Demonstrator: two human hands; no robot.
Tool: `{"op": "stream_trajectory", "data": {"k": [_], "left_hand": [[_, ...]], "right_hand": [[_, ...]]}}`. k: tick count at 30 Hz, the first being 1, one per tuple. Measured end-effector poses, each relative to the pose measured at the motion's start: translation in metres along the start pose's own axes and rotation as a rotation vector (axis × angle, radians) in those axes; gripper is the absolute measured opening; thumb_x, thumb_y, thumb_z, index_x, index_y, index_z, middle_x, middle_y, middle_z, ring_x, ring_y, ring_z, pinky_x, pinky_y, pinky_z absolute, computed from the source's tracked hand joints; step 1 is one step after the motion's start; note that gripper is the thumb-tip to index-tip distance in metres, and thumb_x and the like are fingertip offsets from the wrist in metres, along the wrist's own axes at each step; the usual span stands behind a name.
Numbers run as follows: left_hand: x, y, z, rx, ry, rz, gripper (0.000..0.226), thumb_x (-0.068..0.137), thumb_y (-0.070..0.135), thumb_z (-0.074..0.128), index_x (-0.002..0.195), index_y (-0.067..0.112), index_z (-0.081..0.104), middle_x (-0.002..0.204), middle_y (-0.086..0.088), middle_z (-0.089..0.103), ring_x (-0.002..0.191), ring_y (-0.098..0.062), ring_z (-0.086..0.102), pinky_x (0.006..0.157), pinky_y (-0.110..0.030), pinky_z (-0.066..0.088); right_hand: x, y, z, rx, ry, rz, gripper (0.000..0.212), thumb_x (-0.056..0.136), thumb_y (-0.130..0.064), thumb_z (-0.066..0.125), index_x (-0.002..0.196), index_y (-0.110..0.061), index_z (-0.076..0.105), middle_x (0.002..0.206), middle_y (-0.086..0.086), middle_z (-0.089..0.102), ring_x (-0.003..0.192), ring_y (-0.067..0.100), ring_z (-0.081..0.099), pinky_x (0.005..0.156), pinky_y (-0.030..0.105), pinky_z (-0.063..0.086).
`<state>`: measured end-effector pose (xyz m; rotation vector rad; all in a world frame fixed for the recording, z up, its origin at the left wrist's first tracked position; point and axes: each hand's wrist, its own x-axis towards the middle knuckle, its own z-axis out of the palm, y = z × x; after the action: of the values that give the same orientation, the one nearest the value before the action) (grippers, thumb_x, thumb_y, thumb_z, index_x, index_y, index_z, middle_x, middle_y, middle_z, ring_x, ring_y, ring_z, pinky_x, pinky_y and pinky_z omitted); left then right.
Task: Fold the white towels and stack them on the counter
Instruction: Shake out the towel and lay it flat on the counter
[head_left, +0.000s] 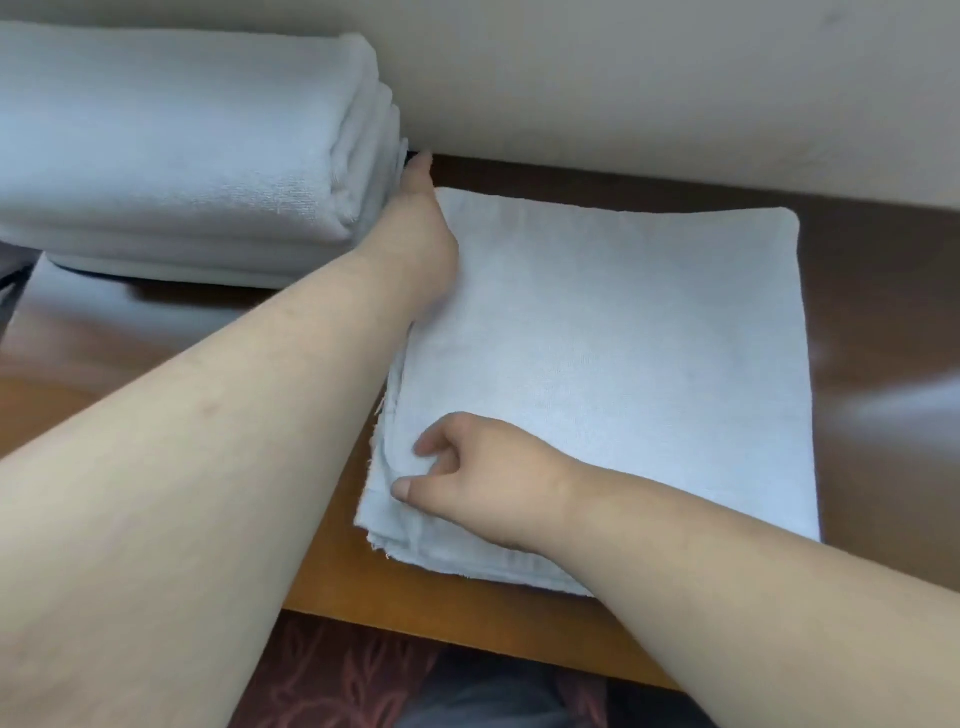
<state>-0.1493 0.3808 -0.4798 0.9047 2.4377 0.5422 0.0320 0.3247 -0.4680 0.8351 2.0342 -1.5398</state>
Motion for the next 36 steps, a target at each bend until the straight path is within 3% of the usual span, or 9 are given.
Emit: {"op": "stream_trajectory", "data": {"k": [3,6,8,12,16,22,26,31,36], "left_hand": [[-0.016,0.003,0.008,0.159,0.185,0.072,0.081,0.092,0.009,0.054,0.155,0.021,0.005,0.158,-0.007,0.02,0.14,-0.024,0.029,0.108,-0.031,0.029],[-0.069,0.006,0.031,0.169,0.193,0.254,0.071,0.088,0.008,0.055,0.151,0.022,0.026,0.153,-0.007,0.027,0.135,-0.03,0.03,0.107,-0.036,0.029],[-0.106,0.006,0.052,0.223,0.107,0.235,0.06,0.093,0.023,0.051,0.15,0.026,0.03,0.148,-0.005,0.033,0.129,-0.03,0.033,0.103,-0.04,0.029],[-0.137,0.015,0.093,0.45,-0.024,0.196,0.063,0.099,0.041,0.028,0.155,0.025,0.003,0.162,-0.007,0.004,0.146,-0.028,0.005,0.114,-0.047,0.007],[-0.119,0.031,0.094,0.548,-0.133,0.259,0.068,0.096,0.027,0.03,0.154,0.029,-0.005,0.163,-0.003,-0.011,0.148,-0.028,-0.009,0.116,-0.054,-0.004],[-0.114,0.123,0.125,0.651,-0.209,0.247,0.086,0.082,0.019,0.054,0.149,0.048,0.009,0.153,-0.01,0.006,0.13,-0.034,0.02,0.098,-0.042,0.03],[-0.12,0.139,0.154,0.532,-0.259,0.431,0.069,0.092,0.021,0.039,0.152,0.04,0.011,0.162,-0.008,-0.004,0.146,-0.033,0.0,0.118,-0.044,0.009],[-0.119,0.114,0.161,0.424,-0.18,0.619,0.062,0.093,0.026,0.03,0.153,0.036,0.016,0.163,-0.003,-0.001,0.149,-0.025,-0.007,0.118,-0.042,-0.006],[-0.106,0.103,0.15,0.446,-0.188,0.77,0.062,0.091,0.033,0.027,0.152,0.034,0.021,0.163,-0.001,0.007,0.149,-0.024,0.0,0.116,-0.036,-0.006]], "right_hand": [[-0.008,0.0,-0.035,0.004,-0.109,-0.037,0.042,0.079,-0.043,0.054,0.121,-0.043,0.059,0.11,-0.022,0.066,0.094,0.004,0.066,0.078,0.023,0.056],[0.001,0.018,-0.096,0.069,0.324,-0.079,0.033,0.073,-0.027,0.047,0.096,-0.034,0.07,0.094,-0.016,0.073,0.08,0.006,0.07,0.071,0.03,0.058],[0.012,0.041,-0.135,-0.289,0.656,-0.189,0.036,0.086,-0.017,0.048,0.113,-0.03,0.068,0.117,-0.01,0.069,0.107,0.012,0.064,0.089,0.029,0.048],[0.026,0.099,-0.162,-0.863,0.515,-0.216,0.049,0.103,-0.029,0.033,0.151,-0.026,0.035,0.161,0.002,0.025,0.149,0.025,0.016,0.121,0.045,0.01],[0.015,0.128,-0.162,-0.788,0.593,-0.118,0.052,0.102,-0.037,0.023,0.154,-0.031,0.022,0.164,0.0,0.015,0.15,0.025,0.007,0.118,0.051,0.004],[-0.054,0.173,-0.13,-0.334,0.815,0.322,0.058,0.102,-0.039,0.027,0.156,-0.032,0.008,0.165,-0.003,-0.005,0.15,0.02,-0.011,0.118,0.049,-0.008],[-0.091,0.178,-0.115,-0.051,0.813,0.469,0.069,0.099,-0.034,0.041,0.157,-0.025,0.003,0.164,-0.002,-0.012,0.149,0.019,-0.015,0.12,0.045,-0.006],[-0.107,0.168,-0.096,0.03,0.744,0.342,0.071,0.096,-0.035,0.045,0.156,-0.029,0.008,0.164,-0.008,-0.01,0.149,0.012,-0.01,0.118,0.041,0.007],[-0.085,0.173,-0.132,-0.388,0.793,-0.008,0.057,0.1,-0.033,0.04,0.154,-0.025,0.024,0.165,-0.002,0.007,0.151,0.015,0.0,0.119,0.042,0.007]]}}
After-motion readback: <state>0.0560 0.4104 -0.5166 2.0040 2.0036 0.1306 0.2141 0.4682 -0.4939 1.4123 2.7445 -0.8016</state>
